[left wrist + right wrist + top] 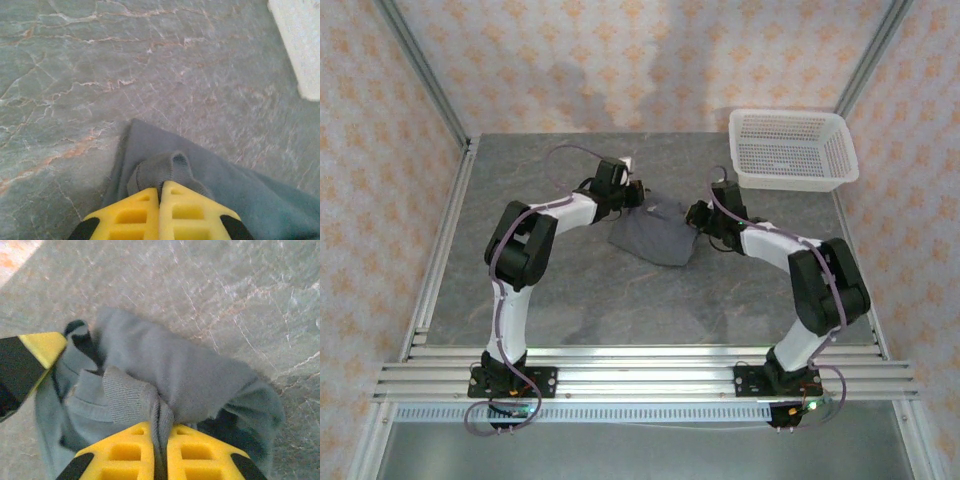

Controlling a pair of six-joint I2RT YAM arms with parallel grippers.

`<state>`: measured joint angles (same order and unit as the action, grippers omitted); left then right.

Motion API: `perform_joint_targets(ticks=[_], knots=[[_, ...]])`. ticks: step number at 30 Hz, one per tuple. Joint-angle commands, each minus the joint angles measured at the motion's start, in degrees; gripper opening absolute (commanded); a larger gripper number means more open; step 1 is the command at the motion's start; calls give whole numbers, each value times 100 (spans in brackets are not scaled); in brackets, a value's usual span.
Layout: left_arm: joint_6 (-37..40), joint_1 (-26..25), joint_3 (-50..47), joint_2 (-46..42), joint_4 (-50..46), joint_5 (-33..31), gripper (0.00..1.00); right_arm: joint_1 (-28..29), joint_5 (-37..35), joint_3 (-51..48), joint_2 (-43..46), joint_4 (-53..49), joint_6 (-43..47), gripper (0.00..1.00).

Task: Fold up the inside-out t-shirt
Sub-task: Smooth out the T-shirt at the center of the table.

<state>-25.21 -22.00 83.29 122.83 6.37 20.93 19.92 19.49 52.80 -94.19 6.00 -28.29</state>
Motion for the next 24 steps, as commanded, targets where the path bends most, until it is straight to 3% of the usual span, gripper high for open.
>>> perform_joint_targets(ticks=[1,4,7,12,15,19,24], knots=[[-129,104,232,-169,-128,86,0,-16,-384,229,192,-195,301,7],[-316,143,124,-249,205,70,0,-47,-630,435,102,-420,619,8],[-414,148,159,-196,497,38,0,-49,-1406,445,10,-530,1000,12],[-781,141,308,257,1130,65,0,-49,-2390,456,-386,-651,1597,39],[-960,118,566,582,1304,320,2,-47,-2719,600,-528,-1038,1301,45],[-952,56,729,635,1264,337,16,-116,-3443,662,-306,-1666,578,52],[-675,55,827,330,868,412,44,-289,-2414,741,-15,-2047,322,53]])
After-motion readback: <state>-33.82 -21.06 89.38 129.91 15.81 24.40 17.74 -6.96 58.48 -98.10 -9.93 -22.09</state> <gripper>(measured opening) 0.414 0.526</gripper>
